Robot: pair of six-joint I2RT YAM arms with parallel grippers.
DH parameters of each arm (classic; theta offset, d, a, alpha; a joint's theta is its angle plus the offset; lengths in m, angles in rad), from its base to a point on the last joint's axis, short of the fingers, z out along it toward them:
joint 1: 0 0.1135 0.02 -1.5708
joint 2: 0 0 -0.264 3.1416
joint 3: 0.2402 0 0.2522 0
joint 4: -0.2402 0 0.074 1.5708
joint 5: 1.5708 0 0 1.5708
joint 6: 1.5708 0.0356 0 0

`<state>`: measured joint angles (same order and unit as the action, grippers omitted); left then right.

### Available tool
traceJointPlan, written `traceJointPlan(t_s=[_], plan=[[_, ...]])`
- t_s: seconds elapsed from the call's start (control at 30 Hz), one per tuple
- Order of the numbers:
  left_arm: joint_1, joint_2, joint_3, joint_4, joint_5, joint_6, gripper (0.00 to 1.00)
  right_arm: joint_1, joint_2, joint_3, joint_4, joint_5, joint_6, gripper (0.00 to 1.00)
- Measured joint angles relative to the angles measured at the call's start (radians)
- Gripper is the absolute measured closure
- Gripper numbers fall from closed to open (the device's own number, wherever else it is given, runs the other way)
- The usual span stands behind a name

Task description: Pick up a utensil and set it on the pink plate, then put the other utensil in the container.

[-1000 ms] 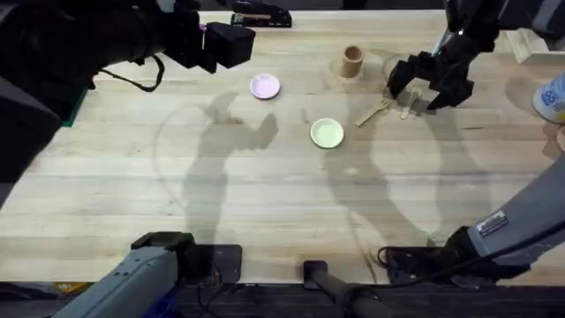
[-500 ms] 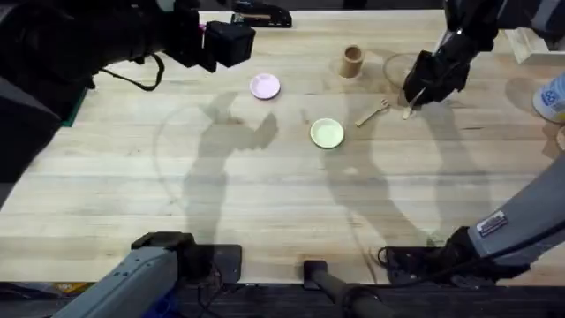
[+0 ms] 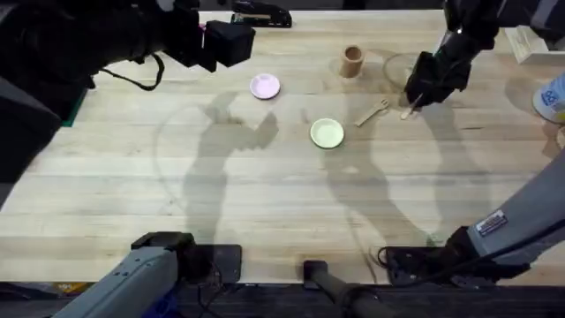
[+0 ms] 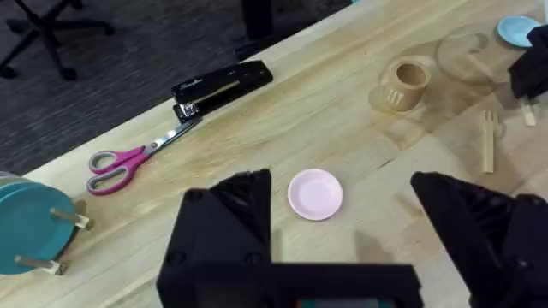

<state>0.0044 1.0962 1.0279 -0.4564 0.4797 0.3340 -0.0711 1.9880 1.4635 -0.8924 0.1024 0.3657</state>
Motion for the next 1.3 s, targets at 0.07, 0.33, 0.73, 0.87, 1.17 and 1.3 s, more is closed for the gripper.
traceJointPlan(t_s=[0.07,0.33,0.73,0.87,1.17,1.3], plan=[[0.000,0.000,0.000,0.004,0.000,0.000,0.008,0.003,0.004,0.012,-0.038,0.016,-0.020,0.970],[0.000,0.000,0.000,0.005,0.000,0.000,0.008,0.057,0.027,0.181,-0.207,0.053,-0.126,0.970],[0.000,0.000,0.000,0.004,0.000,0.000,0.008,0.273,0.027,0.494,-0.209,0.025,-0.397,0.970],[0.000,0.000,0.000,0.004,0.000,0.000,0.008,0.351,0.027,0.501,-0.112,-0.033,-0.446,0.970],[0.000,0.000,0.000,0.004,0.000,0.000,0.008,0.497,0.027,0.501,0.028,-0.108,-0.471,0.970],[0.000,0.000,0.000,0.004,0.000,0.000,0.008,0.548,0.031,0.501,0.049,-0.116,-0.470,0.970]])
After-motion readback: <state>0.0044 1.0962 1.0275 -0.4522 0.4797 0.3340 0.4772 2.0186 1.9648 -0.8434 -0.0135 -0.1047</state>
